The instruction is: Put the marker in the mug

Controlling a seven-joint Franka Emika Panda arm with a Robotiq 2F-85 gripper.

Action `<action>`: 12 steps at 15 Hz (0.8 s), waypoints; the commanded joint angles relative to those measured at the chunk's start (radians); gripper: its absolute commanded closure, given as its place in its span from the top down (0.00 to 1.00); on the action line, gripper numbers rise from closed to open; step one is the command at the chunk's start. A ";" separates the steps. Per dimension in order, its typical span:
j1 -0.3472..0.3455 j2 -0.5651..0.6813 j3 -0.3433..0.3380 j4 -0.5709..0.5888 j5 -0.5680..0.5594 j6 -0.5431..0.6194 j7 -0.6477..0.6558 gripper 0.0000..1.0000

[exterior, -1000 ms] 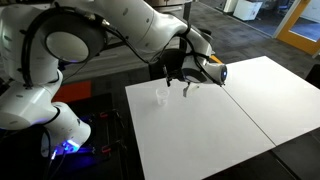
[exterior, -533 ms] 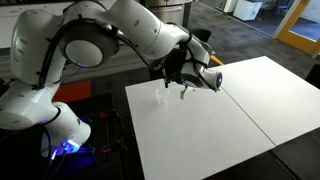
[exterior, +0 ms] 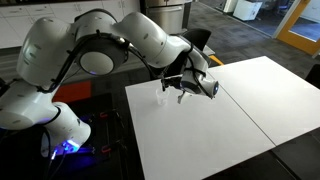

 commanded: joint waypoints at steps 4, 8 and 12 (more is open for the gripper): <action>-0.001 0.060 -0.017 0.052 0.019 -0.056 -0.014 0.05; -0.002 0.084 -0.016 0.067 0.008 -0.054 -0.029 0.05; -0.001 0.104 -0.018 0.085 0.000 -0.047 -0.053 0.05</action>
